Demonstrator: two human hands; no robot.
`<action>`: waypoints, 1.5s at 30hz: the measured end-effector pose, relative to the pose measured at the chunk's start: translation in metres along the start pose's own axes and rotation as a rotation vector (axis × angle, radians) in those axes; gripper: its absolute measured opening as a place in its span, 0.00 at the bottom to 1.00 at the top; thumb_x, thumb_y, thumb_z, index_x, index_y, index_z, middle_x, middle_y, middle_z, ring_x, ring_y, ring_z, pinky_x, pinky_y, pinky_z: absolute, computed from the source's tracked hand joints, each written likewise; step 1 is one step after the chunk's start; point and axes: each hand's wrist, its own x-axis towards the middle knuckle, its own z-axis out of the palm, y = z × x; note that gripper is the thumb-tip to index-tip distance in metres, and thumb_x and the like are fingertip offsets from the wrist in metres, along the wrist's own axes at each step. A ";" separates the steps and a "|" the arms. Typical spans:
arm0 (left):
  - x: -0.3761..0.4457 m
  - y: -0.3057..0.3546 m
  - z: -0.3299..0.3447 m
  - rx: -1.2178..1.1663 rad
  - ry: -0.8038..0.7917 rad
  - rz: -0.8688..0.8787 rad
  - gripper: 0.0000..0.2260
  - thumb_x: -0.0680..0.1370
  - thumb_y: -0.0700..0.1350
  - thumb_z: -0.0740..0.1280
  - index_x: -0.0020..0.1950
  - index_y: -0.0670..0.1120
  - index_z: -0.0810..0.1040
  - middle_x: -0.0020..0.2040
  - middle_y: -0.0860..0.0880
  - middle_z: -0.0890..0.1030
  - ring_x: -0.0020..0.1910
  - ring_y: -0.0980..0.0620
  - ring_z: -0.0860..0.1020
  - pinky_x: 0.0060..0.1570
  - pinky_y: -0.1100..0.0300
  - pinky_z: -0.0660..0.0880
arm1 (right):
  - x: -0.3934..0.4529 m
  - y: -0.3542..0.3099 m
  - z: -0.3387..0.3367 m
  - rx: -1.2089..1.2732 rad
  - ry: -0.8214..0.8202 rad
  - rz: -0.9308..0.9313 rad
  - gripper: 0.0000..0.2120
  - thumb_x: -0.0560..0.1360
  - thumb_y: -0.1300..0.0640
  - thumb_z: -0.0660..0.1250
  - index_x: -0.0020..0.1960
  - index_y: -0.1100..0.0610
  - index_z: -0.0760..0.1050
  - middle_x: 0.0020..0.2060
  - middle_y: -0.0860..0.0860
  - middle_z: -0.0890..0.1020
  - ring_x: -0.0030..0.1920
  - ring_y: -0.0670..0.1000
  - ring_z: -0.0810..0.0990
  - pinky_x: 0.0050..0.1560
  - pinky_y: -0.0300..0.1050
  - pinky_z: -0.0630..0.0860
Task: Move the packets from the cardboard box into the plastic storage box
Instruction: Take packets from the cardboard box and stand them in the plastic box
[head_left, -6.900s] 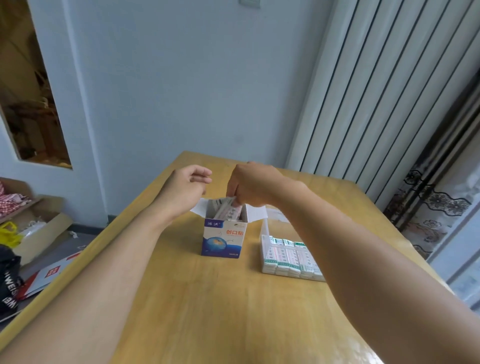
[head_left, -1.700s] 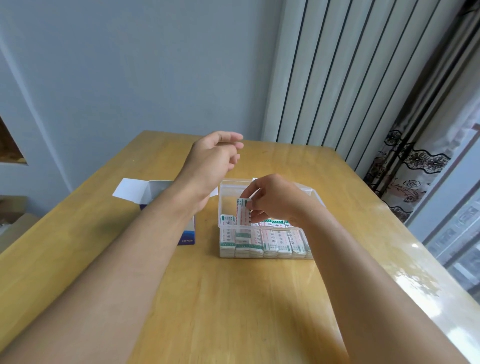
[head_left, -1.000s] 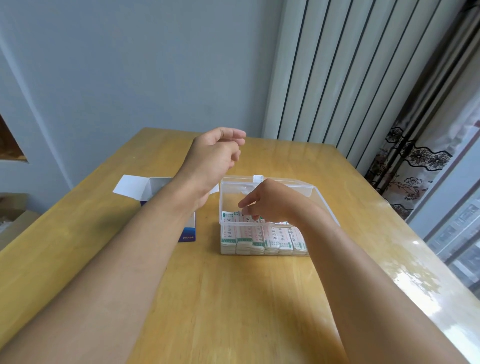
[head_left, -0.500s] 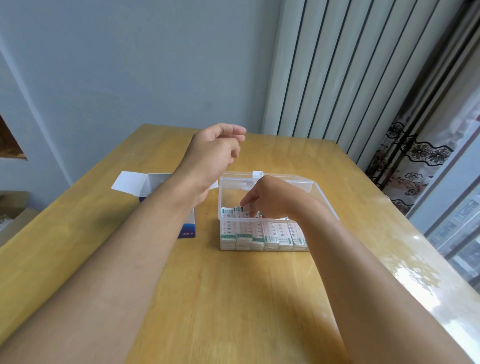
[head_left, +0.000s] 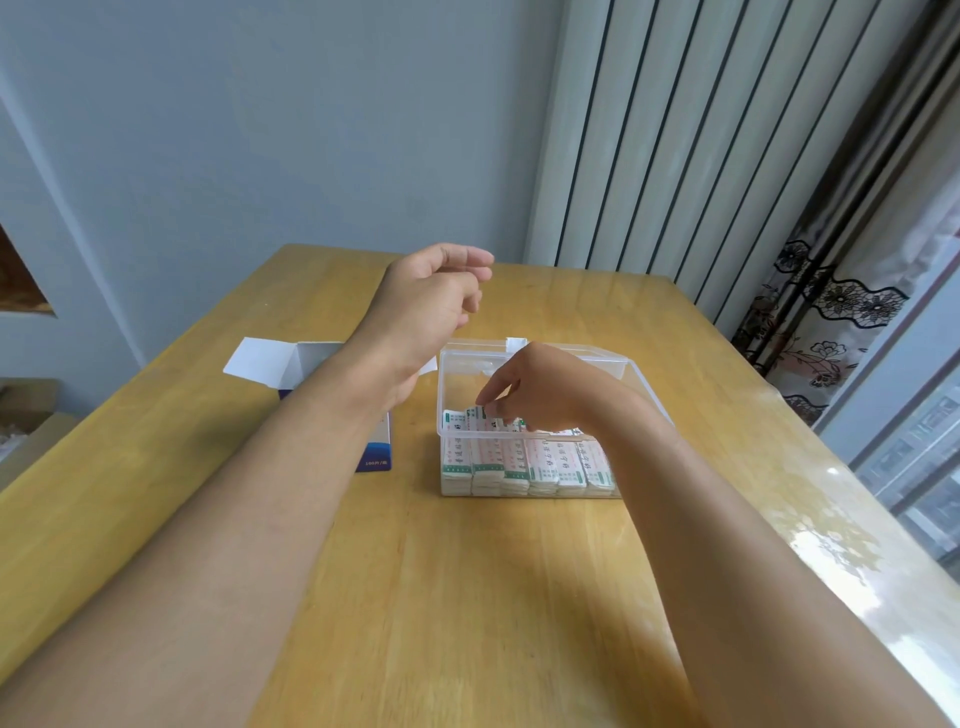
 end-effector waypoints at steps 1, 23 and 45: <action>0.000 0.000 0.000 0.000 -0.001 0.000 0.18 0.76 0.33 0.60 0.55 0.50 0.82 0.55 0.50 0.84 0.59 0.50 0.81 0.63 0.52 0.78 | -0.001 0.000 -0.002 0.011 0.013 -0.001 0.09 0.79 0.57 0.70 0.54 0.47 0.85 0.43 0.46 0.85 0.34 0.45 0.77 0.32 0.38 0.70; 0.000 -0.001 0.001 -0.014 -0.027 -0.024 0.17 0.77 0.33 0.60 0.55 0.49 0.82 0.56 0.50 0.84 0.59 0.50 0.82 0.64 0.51 0.77 | -0.004 0.035 -0.030 0.272 0.034 0.079 0.02 0.75 0.57 0.76 0.45 0.52 0.84 0.37 0.49 0.87 0.36 0.48 0.81 0.38 0.41 0.79; -0.002 0.001 0.001 0.002 -0.028 -0.026 0.17 0.76 0.33 0.60 0.55 0.49 0.83 0.56 0.49 0.84 0.60 0.50 0.81 0.64 0.50 0.77 | 0.007 0.019 -0.010 -0.096 0.051 0.156 0.02 0.74 0.52 0.76 0.46 0.47 0.87 0.38 0.44 0.86 0.42 0.49 0.84 0.46 0.46 0.81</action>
